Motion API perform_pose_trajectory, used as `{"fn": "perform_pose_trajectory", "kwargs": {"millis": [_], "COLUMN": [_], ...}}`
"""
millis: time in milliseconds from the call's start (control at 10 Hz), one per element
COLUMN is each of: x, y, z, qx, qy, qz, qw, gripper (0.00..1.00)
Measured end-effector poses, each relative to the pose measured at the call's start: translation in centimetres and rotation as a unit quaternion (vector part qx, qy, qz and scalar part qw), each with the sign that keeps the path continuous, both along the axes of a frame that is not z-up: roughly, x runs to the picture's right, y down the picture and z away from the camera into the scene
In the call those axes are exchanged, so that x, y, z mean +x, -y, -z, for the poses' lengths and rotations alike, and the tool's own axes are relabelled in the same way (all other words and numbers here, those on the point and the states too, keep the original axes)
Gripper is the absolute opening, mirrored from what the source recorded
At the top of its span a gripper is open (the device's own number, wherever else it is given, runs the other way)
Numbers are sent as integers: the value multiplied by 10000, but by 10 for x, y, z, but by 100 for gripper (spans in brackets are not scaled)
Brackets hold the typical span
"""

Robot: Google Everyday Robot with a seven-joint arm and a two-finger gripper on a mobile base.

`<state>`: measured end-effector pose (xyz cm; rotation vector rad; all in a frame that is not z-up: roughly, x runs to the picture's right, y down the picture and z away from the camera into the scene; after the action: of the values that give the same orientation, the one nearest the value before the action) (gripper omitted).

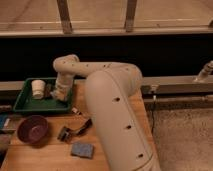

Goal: Wipe tray with towel

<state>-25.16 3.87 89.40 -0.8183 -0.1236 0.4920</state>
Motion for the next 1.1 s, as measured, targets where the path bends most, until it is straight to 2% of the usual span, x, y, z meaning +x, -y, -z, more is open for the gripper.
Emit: {"fn": "perform_pose_trajectory", "kwargs": {"millis": [300, 500, 600, 700, 900, 1100], "x": [17, 10, -6, -30, -52, -71], "y": [23, 38, 44, 50, 54, 41], "z": [-33, -42, -40, -31, -7, 20], "qx": [49, 124, 195, 296, 408, 474], "qy": [-245, -165, -23, 203, 503, 814], "qz": [44, 22, 52, 169, 352, 561], "qw": [9997, 9998, 9998, 9992, 9973, 9940], "gripper": [0, 0, 0, 0, 0, 0]}}
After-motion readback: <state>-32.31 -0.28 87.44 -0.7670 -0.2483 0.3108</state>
